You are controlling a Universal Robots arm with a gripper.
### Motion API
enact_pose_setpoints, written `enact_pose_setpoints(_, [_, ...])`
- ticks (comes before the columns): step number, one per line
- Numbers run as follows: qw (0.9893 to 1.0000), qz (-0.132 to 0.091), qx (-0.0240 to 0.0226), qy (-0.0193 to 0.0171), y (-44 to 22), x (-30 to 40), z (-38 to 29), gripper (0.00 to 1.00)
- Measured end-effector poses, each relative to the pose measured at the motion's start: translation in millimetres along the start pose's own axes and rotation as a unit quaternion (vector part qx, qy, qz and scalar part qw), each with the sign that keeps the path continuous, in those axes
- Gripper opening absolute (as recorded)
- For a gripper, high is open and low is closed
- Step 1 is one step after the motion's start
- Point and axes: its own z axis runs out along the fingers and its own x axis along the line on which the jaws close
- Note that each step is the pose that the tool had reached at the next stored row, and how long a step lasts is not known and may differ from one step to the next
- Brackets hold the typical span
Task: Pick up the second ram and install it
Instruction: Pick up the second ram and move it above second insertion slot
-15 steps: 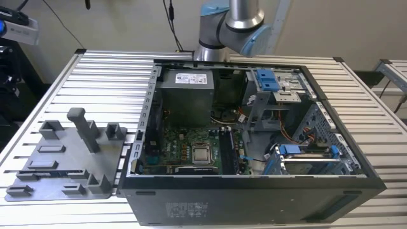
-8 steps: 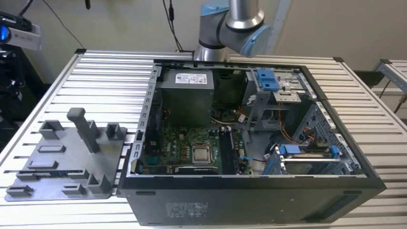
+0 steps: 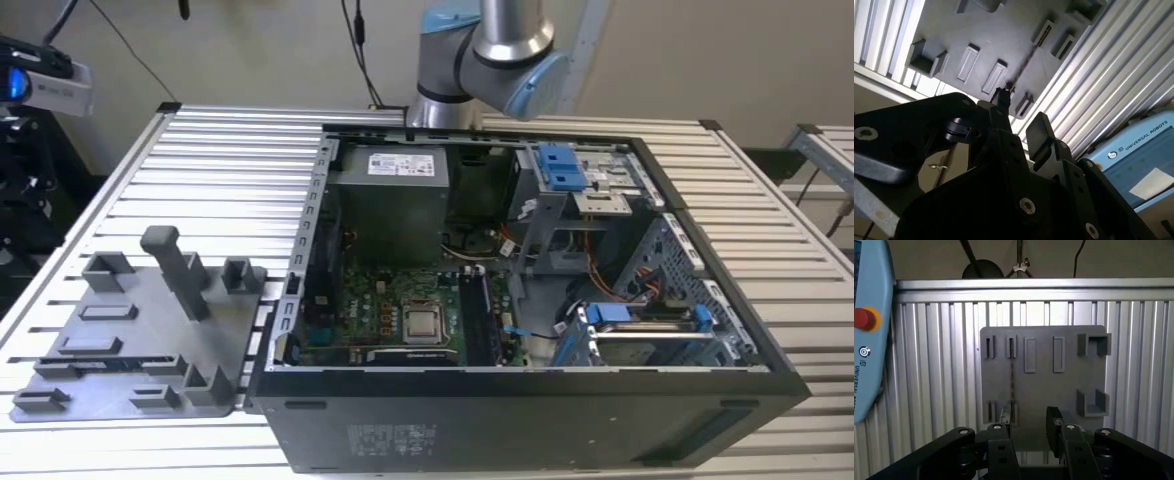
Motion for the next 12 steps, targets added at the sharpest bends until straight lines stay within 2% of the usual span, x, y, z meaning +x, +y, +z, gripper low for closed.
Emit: enact_pose_setpoints(12, [1.0,-0.002,0.0004,0.0,0.3,0.1,11.5,0.42])
